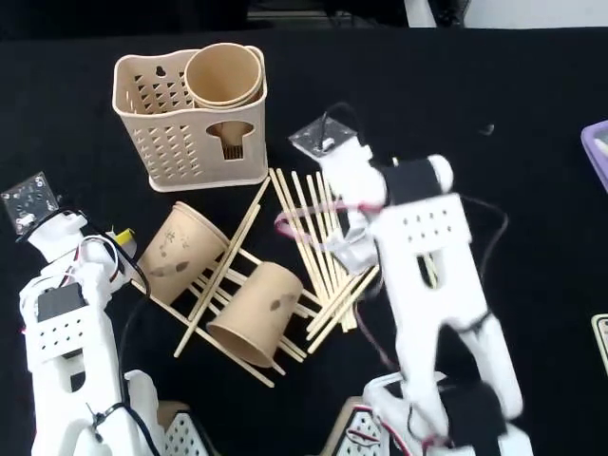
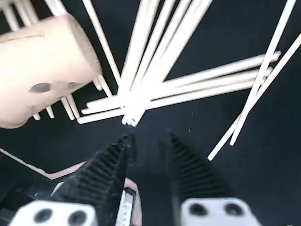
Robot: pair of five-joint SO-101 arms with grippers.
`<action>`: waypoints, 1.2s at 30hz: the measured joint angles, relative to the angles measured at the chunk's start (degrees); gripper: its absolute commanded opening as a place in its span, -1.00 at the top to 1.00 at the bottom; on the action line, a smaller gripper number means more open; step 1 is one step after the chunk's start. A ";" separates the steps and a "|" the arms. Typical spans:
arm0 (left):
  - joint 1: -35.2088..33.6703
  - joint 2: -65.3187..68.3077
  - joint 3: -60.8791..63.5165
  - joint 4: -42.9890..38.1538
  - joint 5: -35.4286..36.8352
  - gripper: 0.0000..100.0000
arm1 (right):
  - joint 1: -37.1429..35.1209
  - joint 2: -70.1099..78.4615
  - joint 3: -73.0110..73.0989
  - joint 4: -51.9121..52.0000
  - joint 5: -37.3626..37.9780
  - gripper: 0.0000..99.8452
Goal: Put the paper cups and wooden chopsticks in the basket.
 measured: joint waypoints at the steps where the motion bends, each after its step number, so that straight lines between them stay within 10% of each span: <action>1: 0.00 0.00 0.00 0.00 0.00 0.51 | -1.85 -2.20 0.79 0.00 0.00 0.71; 11: 0.00 0.00 0.00 0.00 0.00 0.51 | -35.87 -23.47 20.04 -3.78 -6.95 0.43; 20: -5.71 0.00 0.00 -1.58 1.93 0.51 | -47.56 -25.67 40.44 -26.81 -13.71 0.29; 29: -10.11 0.00 0.00 -1.76 6.68 0.51 | -48.97 -25.85 44.31 -30.24 -13.89 0.29; 36: -10.11 0.00 0.00 -1.76 6.68 0.51 | -33.41 -25.85 48.26 -37.80 -13.89 0.29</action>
